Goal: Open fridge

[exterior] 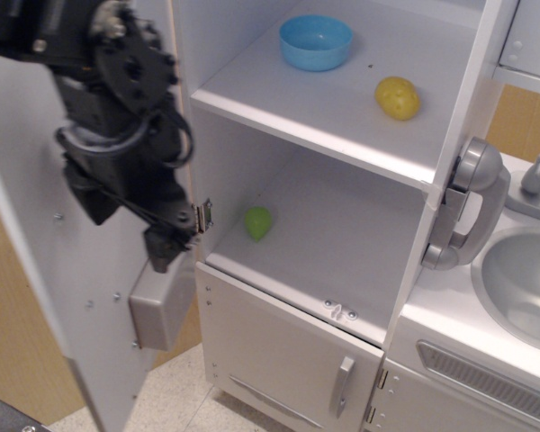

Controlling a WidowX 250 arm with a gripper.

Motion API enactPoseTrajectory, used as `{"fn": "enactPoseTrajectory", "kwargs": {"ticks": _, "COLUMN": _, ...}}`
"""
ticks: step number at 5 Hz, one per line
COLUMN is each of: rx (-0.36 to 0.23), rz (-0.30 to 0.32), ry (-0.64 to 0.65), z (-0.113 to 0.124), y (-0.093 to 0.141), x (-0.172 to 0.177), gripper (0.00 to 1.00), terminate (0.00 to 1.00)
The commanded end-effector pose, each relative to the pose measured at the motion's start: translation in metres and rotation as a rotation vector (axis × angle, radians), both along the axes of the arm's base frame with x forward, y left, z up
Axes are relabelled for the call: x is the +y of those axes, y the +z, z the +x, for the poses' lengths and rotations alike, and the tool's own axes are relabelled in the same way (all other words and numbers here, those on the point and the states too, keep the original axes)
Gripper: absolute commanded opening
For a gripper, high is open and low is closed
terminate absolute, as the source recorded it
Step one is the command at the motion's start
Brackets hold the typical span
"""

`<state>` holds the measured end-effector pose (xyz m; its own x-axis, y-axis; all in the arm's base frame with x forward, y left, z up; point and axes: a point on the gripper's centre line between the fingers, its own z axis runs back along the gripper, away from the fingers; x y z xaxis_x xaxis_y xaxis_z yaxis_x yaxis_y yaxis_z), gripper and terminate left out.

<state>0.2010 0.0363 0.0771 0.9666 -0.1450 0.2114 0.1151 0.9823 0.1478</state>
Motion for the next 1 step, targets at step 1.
{"fn": "enactPoseTrajectory", "kwargs": {"ticks": 1, "rx": -0.003, "rz": -0.045, "ry": 0.033, "z": 0.0107, "y": 0.008, "x": 0.0293, "gripper": 1.0, "terminate": 1.0}}
